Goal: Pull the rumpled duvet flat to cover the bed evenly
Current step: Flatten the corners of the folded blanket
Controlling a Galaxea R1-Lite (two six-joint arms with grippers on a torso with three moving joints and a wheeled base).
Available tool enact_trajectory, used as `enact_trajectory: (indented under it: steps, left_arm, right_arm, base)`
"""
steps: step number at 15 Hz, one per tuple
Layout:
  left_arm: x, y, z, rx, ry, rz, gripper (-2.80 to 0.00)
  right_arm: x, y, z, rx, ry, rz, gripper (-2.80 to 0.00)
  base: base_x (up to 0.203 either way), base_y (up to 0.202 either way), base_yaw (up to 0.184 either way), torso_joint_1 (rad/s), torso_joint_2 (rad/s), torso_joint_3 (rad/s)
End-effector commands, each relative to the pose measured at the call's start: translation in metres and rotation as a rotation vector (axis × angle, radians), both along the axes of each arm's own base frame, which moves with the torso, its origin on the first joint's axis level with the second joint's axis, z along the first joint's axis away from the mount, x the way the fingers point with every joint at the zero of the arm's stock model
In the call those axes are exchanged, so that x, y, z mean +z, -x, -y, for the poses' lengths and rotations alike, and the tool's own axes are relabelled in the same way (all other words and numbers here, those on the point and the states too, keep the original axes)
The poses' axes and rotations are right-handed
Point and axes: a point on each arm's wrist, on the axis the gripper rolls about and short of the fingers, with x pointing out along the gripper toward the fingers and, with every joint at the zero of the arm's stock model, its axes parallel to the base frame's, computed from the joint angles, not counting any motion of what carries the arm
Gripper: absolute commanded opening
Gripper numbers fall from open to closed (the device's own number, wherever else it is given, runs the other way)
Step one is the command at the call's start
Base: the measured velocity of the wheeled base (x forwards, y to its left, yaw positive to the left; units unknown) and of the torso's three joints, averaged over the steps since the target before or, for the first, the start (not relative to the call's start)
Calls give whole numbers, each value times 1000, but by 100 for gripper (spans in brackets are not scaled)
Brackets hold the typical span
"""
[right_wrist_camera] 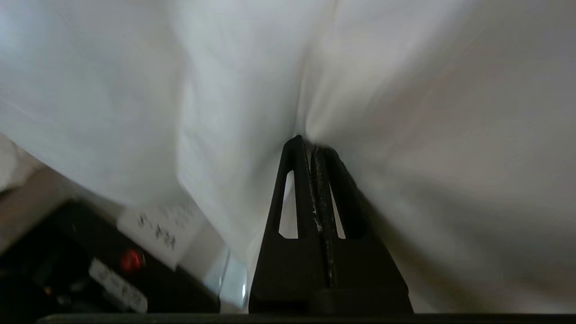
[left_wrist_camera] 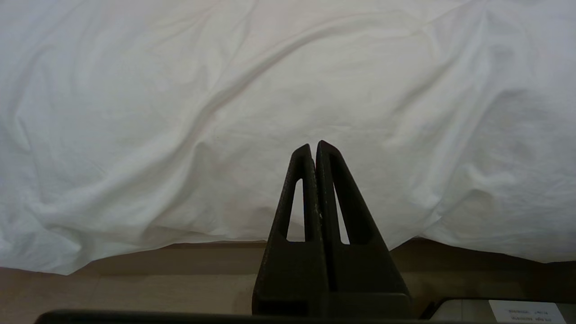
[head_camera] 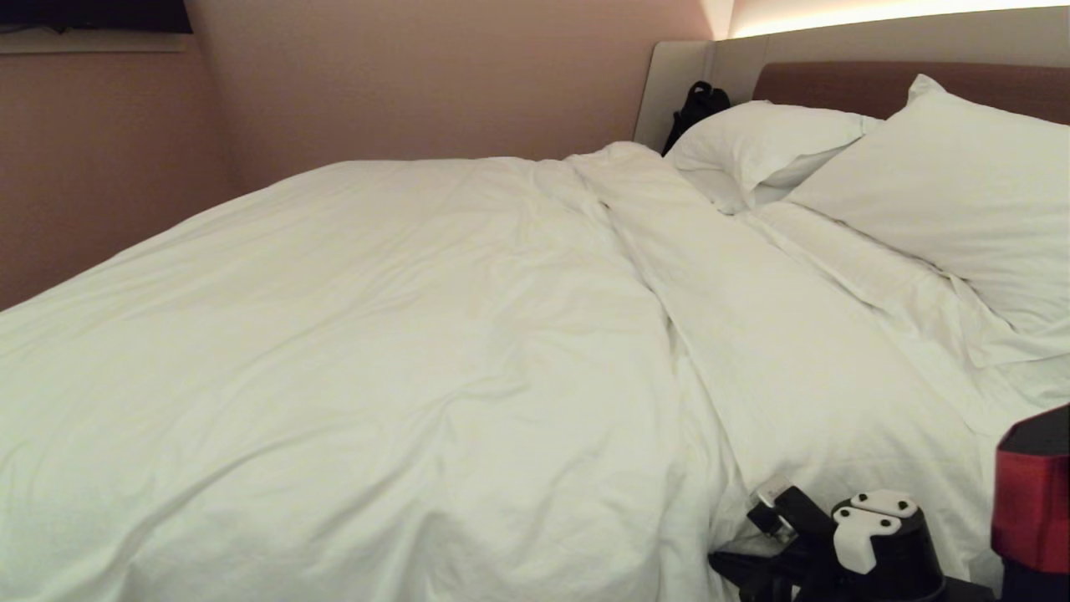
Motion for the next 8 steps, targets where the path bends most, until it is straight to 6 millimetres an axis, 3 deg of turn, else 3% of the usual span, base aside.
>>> enact_trajectory:
  steps: [1,4,8]
  left_arm:
    - [0,0,0,1,0,0,-280]
    - [0,0,0,1,-1,0,-280]
    - [0,0,0,1,0,0,-280]
  right_arm:
    - [-22,4,2,-1,49,-89,-280]
    - [-24,12,5,5,45,-90,-280]
    - [10,11,-7,78,-67,59,-280]
  base:
    - [0,0,0,0,0,0]
    - [0,0,0,0,0,0]
    - [0,0,0,0,0,0]
